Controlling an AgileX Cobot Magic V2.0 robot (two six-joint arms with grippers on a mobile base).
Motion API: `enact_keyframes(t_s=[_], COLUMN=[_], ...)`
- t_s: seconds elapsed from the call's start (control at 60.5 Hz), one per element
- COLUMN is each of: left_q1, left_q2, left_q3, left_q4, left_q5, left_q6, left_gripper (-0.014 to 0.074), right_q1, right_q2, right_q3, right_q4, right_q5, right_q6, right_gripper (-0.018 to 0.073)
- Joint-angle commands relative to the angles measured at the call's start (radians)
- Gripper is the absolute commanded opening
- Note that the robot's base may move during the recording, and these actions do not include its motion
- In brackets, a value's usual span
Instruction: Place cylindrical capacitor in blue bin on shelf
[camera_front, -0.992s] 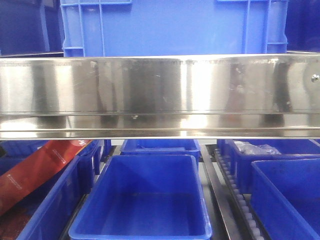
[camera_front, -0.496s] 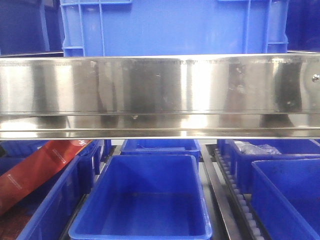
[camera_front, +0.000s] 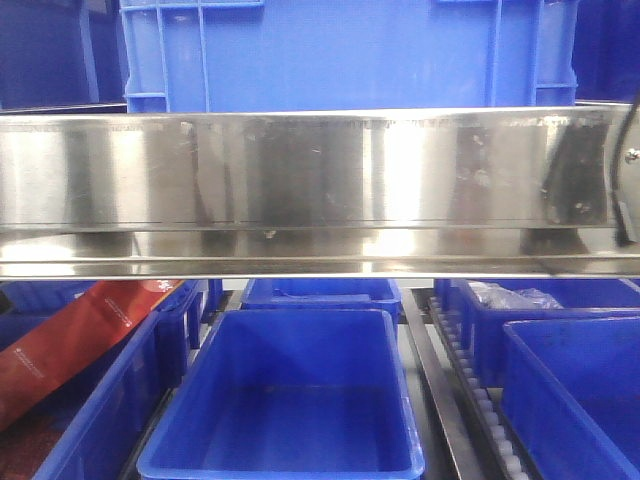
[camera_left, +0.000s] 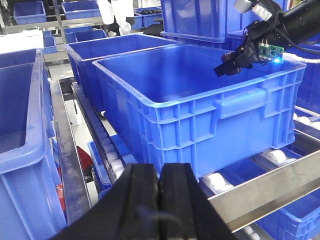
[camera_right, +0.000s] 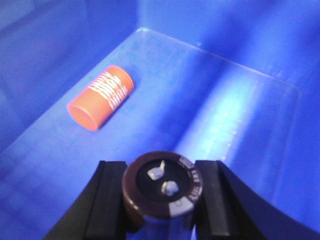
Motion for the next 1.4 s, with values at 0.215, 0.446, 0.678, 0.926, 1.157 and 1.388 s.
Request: enact_keyframes(t_s=[0.215,0.446,0.678,0.926,1.157,1.388], left_q1=[-0.002,-0.002,-0.002,-0.002,-0.002,-0.002], left_q2=[-0.006,-0.006,-0.006,-0.006,-0.006,-0.006], left_q3=[0.002,0.002,0.002,0.002,0.002,0.002], left_q4=[-0.009,-0.009,-0.009,-0.009,-0.005,-0.003], left_q5=[-0.017,-0.017,-0.017,-0.017,-0.017,-0.017], left_q6=[-0.008,-0.008,-0.008,-0.008,-0.008,-0.008], left_gripper=[-0.0111,-0.0111,-0.0111,-0.0111,-0.0111,-0.0111], right_q1=[-0.001,-0.003,-0.04,-0.117,-0.122,-0.122], right_q2=[-0.011,-0.109,-0.292,-0.576,-0.893,-1.178], right_q3=[-0.029,-0.038,0.02,0.332,0.735,1.05], right_q4=[0.006,0.006,0.006,-0.004,-0.028,-0.028], right_q5=[0.004,0.03,0.023,-0.076,-0.256,-0.348], right_q6=[0.005,0.005,0.005,0.005,0.005,0.005], right_gripper=[0.0555,0.0251,-0.0166,-0.0159,-0.0162,-0.0162])
